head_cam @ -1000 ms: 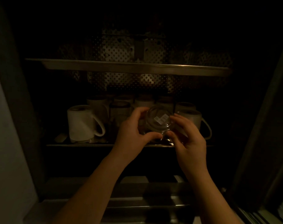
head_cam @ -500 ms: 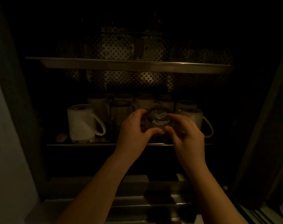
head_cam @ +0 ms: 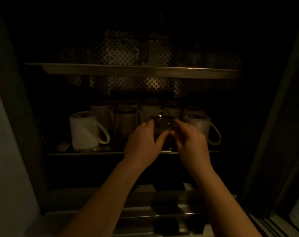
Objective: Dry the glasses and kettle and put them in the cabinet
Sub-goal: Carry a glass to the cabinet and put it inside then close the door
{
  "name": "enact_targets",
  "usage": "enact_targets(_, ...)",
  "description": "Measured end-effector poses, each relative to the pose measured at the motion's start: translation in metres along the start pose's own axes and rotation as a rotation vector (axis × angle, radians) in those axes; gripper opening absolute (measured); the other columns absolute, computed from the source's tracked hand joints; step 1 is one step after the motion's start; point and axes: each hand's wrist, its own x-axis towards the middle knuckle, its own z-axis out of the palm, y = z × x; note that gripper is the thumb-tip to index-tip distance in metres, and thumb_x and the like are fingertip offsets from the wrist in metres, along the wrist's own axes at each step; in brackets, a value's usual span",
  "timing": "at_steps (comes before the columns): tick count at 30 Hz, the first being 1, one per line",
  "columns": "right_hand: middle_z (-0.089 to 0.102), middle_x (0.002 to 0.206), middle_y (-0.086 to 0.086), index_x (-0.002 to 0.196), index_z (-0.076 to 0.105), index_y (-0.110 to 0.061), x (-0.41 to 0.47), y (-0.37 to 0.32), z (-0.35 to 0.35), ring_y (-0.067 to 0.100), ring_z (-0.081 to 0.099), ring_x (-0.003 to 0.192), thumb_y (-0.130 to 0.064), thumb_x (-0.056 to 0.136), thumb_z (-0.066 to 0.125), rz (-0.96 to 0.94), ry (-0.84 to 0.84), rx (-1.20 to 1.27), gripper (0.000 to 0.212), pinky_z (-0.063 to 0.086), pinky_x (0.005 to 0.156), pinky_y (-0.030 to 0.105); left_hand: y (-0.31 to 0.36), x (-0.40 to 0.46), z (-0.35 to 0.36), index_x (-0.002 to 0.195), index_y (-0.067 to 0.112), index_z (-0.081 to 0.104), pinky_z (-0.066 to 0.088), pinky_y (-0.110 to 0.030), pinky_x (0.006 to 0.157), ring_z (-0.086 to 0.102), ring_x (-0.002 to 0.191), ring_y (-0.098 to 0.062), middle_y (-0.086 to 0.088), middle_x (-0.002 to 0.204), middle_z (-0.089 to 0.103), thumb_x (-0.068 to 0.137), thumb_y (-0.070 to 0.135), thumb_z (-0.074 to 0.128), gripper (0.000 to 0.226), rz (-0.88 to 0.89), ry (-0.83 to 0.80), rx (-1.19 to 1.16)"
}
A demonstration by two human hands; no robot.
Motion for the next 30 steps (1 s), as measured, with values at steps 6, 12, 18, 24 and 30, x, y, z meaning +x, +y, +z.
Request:
enact_targets(6,0.048,0.14,0.002,0.141,0.044,-0.022,-0.009,-0.001,-0.005,0.016,0.043,0.129,-0.021,0.093,0.058,0.0,0.0,-0.025,0.05,0.036,0.095,0.021,0.002,-0.014,0.0,0.143,0.011,0.038,0.046,-0.035,0.097,0.045,0.126,-0.021,-0.006,0.138,0.05,0.092,0.05,0.048,0.065,0.103,0.092,0.149)
enact_targets(12,0.041,0.147,0.002,0.139,0.047,-0.02,-0.029,0.007,0.0,0.016,0.029,0.14,-0.012,0.092,0.056,-0.163,0.004,-0.068,0.049,0.04,0.105,0.041,-0.001,-0.044,0.008,0.146,0.014,0.039,0.03,-0.049,0.112,0.033,0.141,-0.021,-0.004,0.154,0.034,0.088,0.047,0.041,0.067,0.24,0.105,0.3)
enact_targets(18,0.041,0.148,0.004,0.14,0.044,-0.018,-0.03,0.008,0.004,0.013,0.022,0.142,-0.018,0.09,0.045,-0.172,-0.028,-0.089,0.051,0.036,0.109,0.05,-0.001,-0.048,0.008,0.151,0.018,0.027,0.022,-0.052,0.115,0.025,0.144,-0.019,-0.001,0.158,0.024,0.088,0.052,0.036,0.073,0.2,0.024,0.403)
enact_targets(24,0.044,0.145,0.008,0.14,0.046,-0.018,-0.026,0.005,0.007,0.027,0.032,0.139,-0.025,0.086,0.038,-0.171,-0.074,-0.189,0.055,0.037,0.106,0.054,-0.001,-0.038,-0.001,0.153,0.021,0.019,0.009,-0.049,0.116,0.025,0.144,-0.02,0.0,0.158,0.025,0.085,0.061,0.022,0.079,0.16,-0.058,0.479)
enact_targets(30,0.038,0.15,0.004,0.144,0.038,-0.025,-0.022,0.0,0.003,0.025,0.028,0.141,-0.026,0.087,0.04,-0.129,-0.155,-0.282,0.058,0.026,0.114,0.047,0.001,-0.032,-0.008,0.153,0.024,0.007,0.003,-0.046,0.117,0.013,0.147,-0.016,0.003,0.161,0.014,0.079,0.064,0.006,0.085,0.156,-0.123,0.498)
